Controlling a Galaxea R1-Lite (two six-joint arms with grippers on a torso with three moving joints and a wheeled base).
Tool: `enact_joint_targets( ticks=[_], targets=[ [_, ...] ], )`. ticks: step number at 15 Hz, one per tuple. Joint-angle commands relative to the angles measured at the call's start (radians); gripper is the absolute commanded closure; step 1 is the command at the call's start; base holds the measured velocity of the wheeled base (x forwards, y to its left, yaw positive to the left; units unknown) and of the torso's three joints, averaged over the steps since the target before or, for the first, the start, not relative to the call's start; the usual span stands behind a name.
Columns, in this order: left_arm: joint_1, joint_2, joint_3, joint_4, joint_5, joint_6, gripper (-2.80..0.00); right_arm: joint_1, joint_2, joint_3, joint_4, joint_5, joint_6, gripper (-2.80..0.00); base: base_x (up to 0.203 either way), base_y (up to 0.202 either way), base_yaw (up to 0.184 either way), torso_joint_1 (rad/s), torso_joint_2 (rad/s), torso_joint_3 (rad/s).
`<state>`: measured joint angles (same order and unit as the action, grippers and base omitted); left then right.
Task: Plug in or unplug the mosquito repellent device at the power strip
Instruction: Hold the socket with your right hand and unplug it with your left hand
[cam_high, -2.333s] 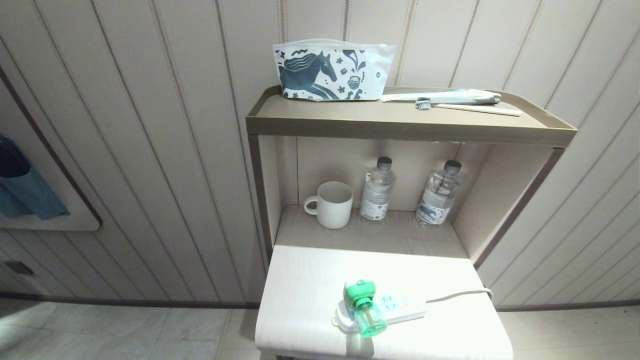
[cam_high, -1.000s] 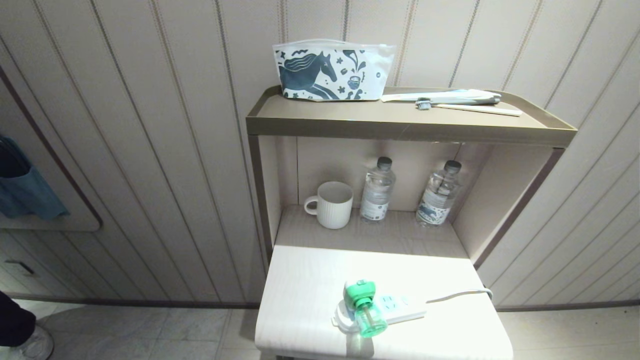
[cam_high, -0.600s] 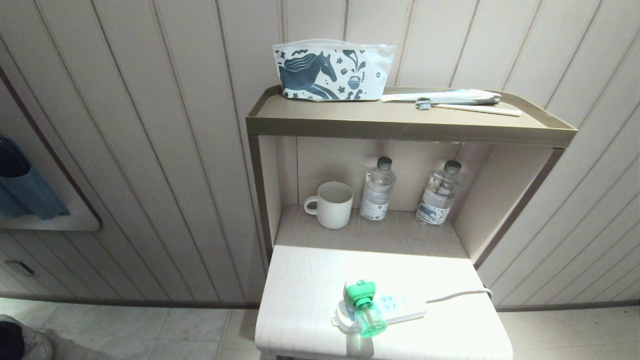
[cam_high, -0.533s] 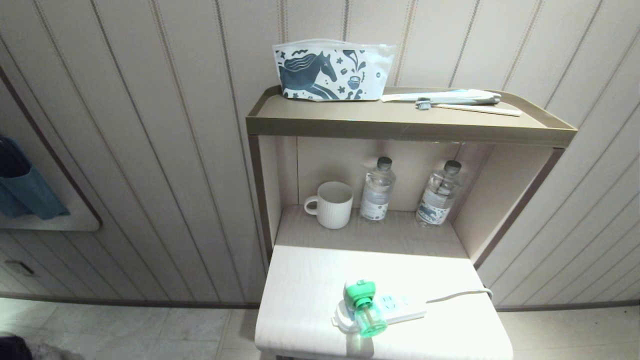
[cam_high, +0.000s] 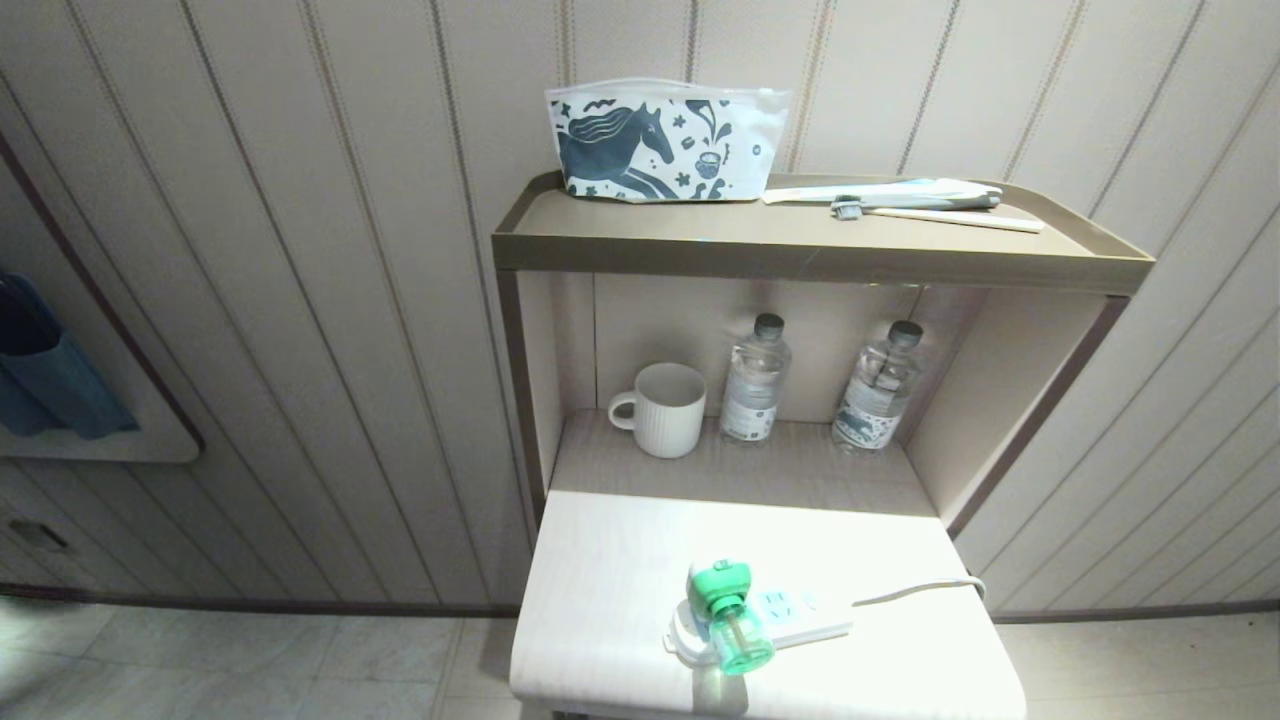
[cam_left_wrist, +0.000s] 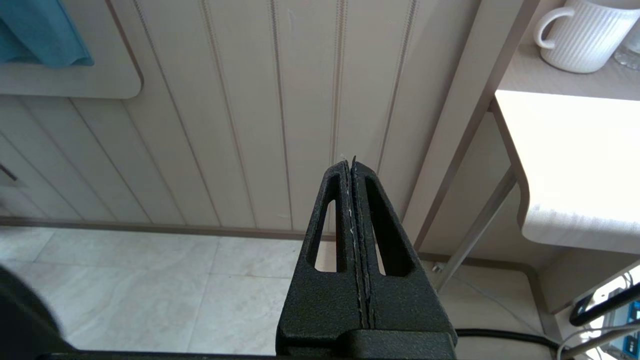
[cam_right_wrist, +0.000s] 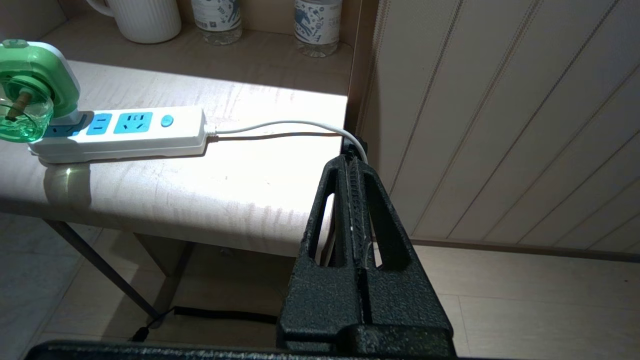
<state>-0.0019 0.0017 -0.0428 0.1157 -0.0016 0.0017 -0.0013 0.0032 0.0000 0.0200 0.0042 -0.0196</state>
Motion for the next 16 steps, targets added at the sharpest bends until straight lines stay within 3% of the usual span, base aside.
enact_joint_targets(
  ticks=[1, 16],
  targets=[
    [0.000, 0.001, 0.000, 0.001, 0.000, 0.001, 0.00, 0.000, 0.001, 0.000, 0.000, 0.000, 0.000, 0.00, 0.000, 0.000, 0.000, 0.000, 0.00, 0.000],
    [0.000, 0.000, -0.006, 0.001, 0.005, 0.005, 0.00, 0.001, 0.001, 0.000, -0.002, 0.000, 0.008, 0.00, 0.000, 0.000, 0.000, 0.000, 0.00, 0.000]
  ],
)
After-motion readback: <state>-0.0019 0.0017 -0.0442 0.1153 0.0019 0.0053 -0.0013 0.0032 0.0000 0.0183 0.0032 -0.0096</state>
